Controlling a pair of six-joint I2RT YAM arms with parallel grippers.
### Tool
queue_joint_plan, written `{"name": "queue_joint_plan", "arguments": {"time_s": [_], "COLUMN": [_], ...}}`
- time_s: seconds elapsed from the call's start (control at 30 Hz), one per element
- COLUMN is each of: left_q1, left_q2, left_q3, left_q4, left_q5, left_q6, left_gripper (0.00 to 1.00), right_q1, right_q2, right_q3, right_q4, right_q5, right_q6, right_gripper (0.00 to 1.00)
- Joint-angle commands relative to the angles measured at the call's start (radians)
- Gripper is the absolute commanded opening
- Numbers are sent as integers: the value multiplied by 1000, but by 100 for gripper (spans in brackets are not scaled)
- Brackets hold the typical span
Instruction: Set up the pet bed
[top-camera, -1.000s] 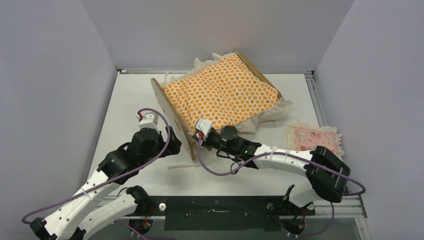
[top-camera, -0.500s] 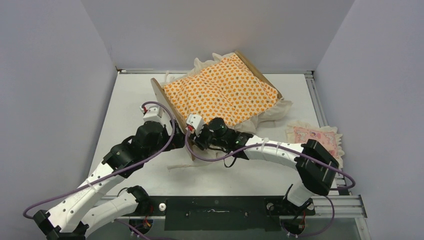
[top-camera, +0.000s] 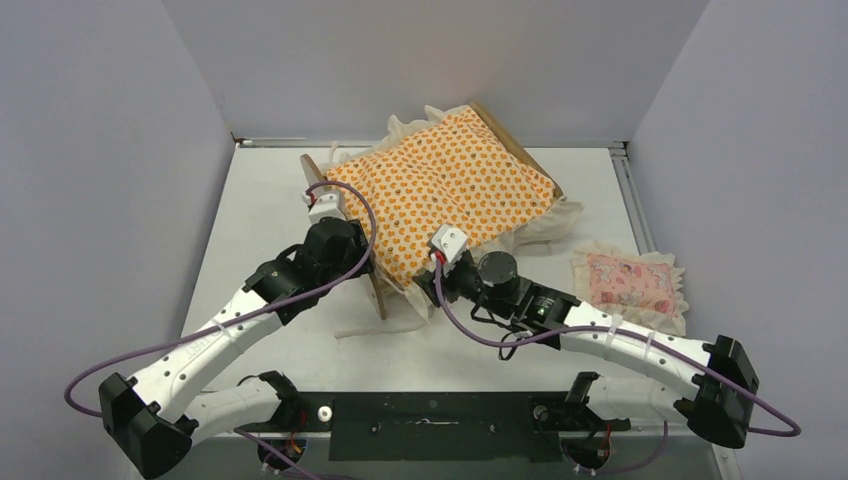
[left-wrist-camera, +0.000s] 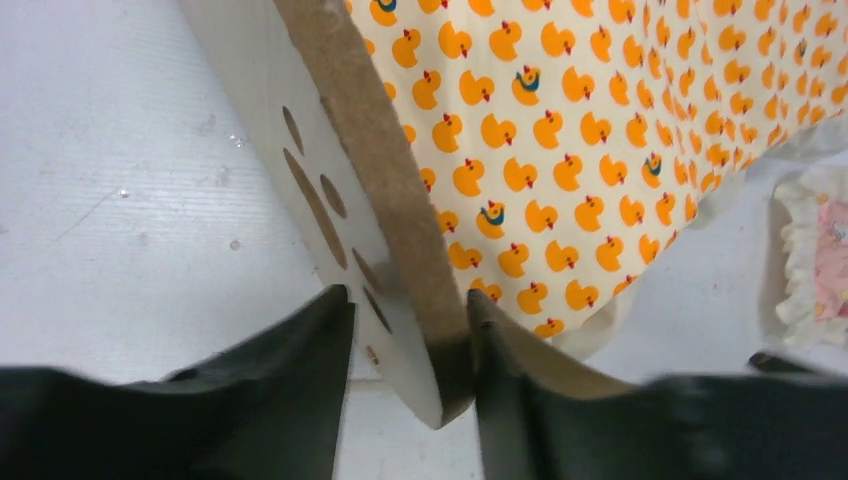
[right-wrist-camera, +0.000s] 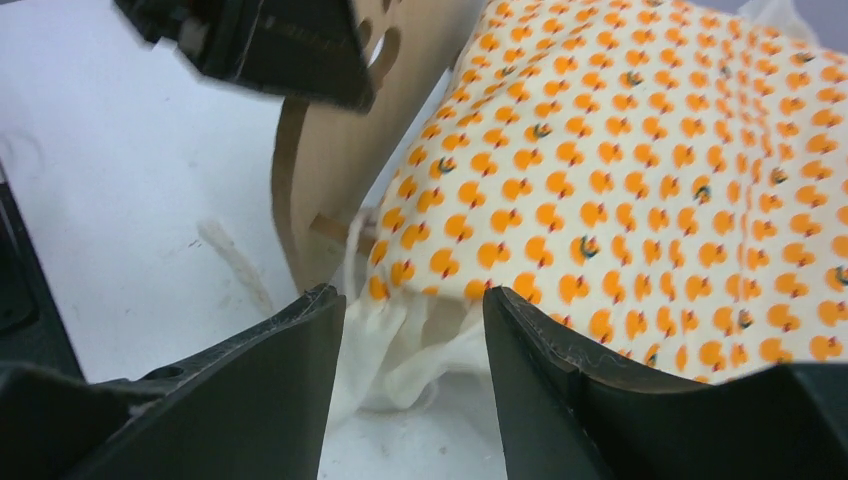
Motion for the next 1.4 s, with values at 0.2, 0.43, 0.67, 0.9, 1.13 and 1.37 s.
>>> {"name": "queue_joint_plan", "arguments": {"time_s": [0.2,0.43,0.67,0.9,1.13,1.37], "left_q1": [140,184,256,305,316,319], "left_q2": [62,126,172,208,214,215], "left_q3": [132,172,169,188,195,182], "left_q4": [99,137,183,183,169,169], "left_q5": [-19,86,189,285,331,359], "left_q6": [273,349,373,401,409,398], "left_gripper": [11,13,13,13,13,13], "right_q1": [192,204,195,160,116,109], "right_q2": [130,390,638,807,893,933], "right_q3": [-83,8,85,150,202,200], "right_q4": [197,332,491,608,639,574], "right_q5": [94,94,211,205,165,74], "right_q6": [149,52,53,74,46,47], "right_gripper": [54,52,48,49,50,40]}}
